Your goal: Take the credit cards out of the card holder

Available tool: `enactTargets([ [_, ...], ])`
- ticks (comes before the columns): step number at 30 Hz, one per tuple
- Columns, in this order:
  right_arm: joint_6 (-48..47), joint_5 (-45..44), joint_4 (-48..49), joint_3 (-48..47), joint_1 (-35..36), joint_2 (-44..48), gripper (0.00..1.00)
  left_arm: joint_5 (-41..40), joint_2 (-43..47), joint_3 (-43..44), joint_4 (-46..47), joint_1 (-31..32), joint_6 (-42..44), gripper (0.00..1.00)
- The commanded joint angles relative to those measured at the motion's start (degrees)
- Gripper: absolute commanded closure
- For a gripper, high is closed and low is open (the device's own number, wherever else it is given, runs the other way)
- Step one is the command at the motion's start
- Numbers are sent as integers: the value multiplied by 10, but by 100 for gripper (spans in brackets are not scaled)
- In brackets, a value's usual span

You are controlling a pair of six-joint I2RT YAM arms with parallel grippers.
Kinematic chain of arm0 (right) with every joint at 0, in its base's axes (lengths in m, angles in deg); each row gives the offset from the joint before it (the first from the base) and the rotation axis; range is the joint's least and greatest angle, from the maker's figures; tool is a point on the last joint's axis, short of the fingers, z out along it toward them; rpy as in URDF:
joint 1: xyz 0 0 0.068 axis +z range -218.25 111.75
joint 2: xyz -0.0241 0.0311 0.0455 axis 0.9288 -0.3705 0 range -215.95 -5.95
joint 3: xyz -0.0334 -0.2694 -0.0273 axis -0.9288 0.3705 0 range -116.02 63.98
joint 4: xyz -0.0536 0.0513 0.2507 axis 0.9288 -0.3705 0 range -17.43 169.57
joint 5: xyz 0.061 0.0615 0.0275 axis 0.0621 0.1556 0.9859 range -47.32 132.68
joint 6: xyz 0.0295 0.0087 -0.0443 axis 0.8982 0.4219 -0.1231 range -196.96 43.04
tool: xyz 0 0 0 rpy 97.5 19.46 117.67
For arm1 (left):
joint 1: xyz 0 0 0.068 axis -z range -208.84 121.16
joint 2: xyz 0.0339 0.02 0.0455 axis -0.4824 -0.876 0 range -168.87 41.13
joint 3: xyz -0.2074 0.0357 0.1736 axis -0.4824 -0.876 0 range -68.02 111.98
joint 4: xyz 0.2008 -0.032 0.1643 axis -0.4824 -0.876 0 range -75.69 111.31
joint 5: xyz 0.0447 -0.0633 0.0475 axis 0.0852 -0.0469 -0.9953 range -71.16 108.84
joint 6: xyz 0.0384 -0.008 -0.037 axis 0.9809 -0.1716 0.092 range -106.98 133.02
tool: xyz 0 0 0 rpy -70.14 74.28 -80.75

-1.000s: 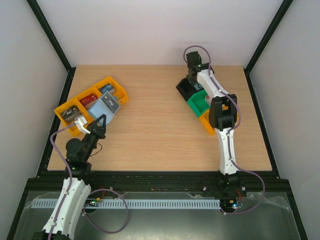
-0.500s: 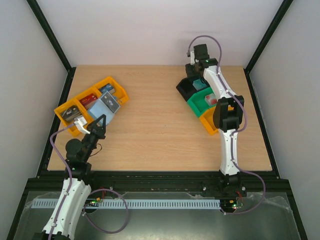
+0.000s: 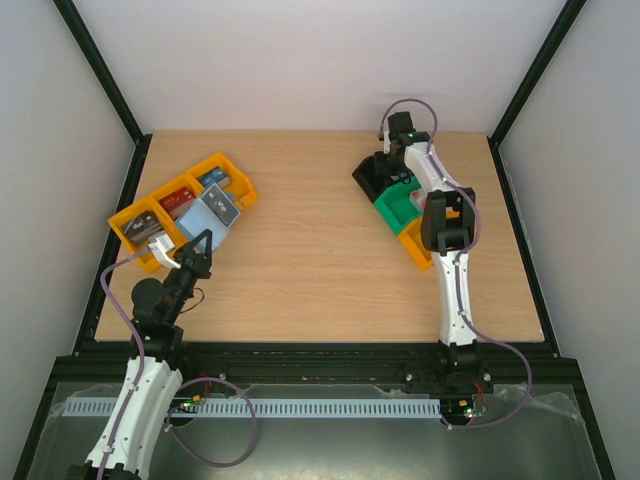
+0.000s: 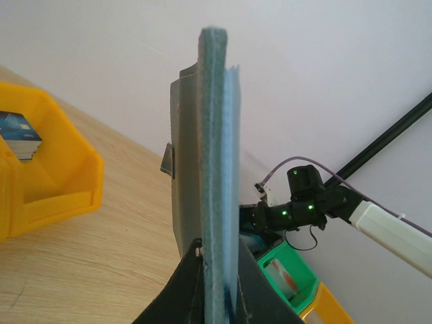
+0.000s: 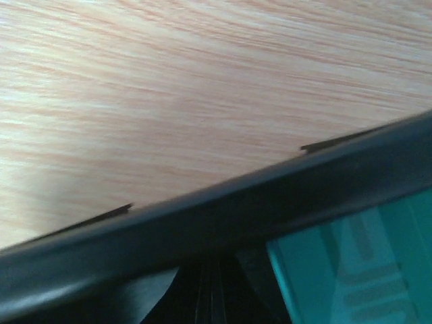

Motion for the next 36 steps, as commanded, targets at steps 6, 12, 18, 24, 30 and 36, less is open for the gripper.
enactTargets([
  [6, -17, -214, -20, -48, 3, -25, 98, -5, 8, -2, 28, -4, 9, 98],
  [12, -56, -94, -21, -46, 3, 7, 98, -4, 8, -3, 31, -4, 10, 97],
  [18, -64, 64, -14, -35, 3, 64, 93, 8, 12, -4, 35, -4, 24, 98],
  [24, -27, 209, 46, 27, 7, 184, 88, 30, 17, -7, 50, -1, 29, 97],
  [30, -158, 372, 62, 214, 98, 346, 61, 94, 28, -12, 85, 15, 41, 98],
  [36, -208, 404, 117, 345, 219, 458, 27, 156, 34, -13, 112, 44, 60, 98],
])
